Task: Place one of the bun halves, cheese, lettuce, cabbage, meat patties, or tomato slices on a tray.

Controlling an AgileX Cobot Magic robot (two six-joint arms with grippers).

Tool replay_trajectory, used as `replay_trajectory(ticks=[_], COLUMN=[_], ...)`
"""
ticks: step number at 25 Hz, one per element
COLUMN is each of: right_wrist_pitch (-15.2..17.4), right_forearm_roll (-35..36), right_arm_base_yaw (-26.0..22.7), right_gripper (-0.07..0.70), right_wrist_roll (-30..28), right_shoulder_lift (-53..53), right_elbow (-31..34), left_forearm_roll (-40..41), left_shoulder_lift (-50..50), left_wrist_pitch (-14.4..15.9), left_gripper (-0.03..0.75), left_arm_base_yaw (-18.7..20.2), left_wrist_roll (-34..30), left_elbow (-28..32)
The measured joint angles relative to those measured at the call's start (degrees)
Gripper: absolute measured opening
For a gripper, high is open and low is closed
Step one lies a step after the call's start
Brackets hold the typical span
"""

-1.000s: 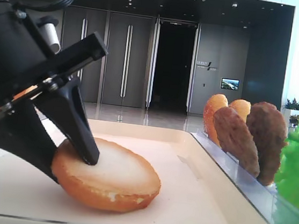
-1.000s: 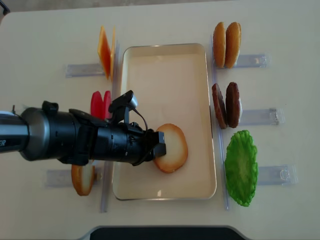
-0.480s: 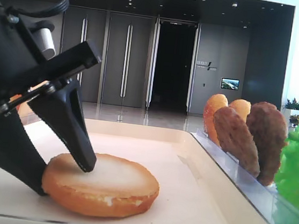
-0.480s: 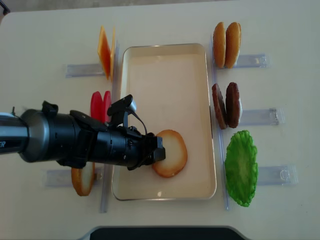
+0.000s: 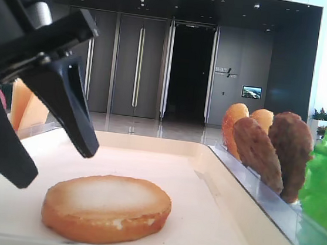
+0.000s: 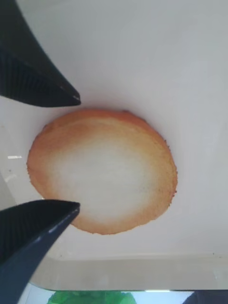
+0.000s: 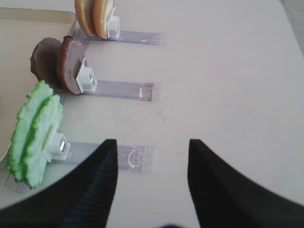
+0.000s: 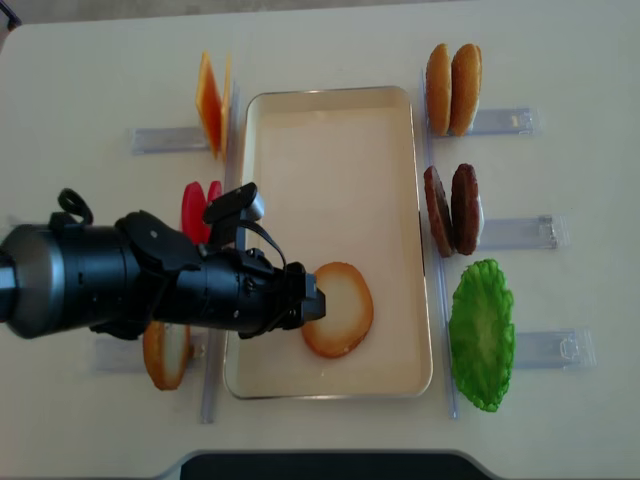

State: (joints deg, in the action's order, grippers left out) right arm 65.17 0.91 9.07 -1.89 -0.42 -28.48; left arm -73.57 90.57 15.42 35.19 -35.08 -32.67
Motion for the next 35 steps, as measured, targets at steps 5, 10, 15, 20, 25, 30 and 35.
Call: replay_trajectory(ticks=[5,10,15,20,25,30,35], right_wrist_pitch=[0.0,0.0,0.0,0.0,0.0,0.0,0.0], right_forearm_roll=[0.0,0.0,0.0,0.0,0.0,0.0,0.0], right_arm_base_yaw=[0.0,0.0,0.0,0.0,0.0,0.0,0.0], right_gripper=[0.357,0.357,0.357,0.357,0.357,0.357,0.357], right_wrist_roll=[0.0,0.0,0.0,0.0,0.0,0.0,0.0], right_shoulder_lift=[0.0,0.0,0.0,0.0,0.0,0.0,0.0], right_elbow=[0.0,0.0,0.0,0.0,0.0,0.0,0.0], left_forearm_roll=[17.0,28.7,43.2,63.1,75.3,81.0,81.6], left_shoulder_lift=[-6.4,-14.8,-22.7,-28.5,-32.0,-32.3,-32.3], left_wrist_pitch=[3.2,6.7,14.9,32.1,47.3,54.4,54.6], left_gripper=[0.473,0.473,0.473,0.473,0.473,0.471,0.471], left_arm_base_yaw=[0.0,0.0,0.0,0.0,0.0,0.0,0.0], left_wrist_roll=[16.3,27.8,40.5,55.1,60.7,62.1,62.1], left_elbow=[0.0,0.1,-0.7,-7.1,-13.8,-15.4,-15.4])
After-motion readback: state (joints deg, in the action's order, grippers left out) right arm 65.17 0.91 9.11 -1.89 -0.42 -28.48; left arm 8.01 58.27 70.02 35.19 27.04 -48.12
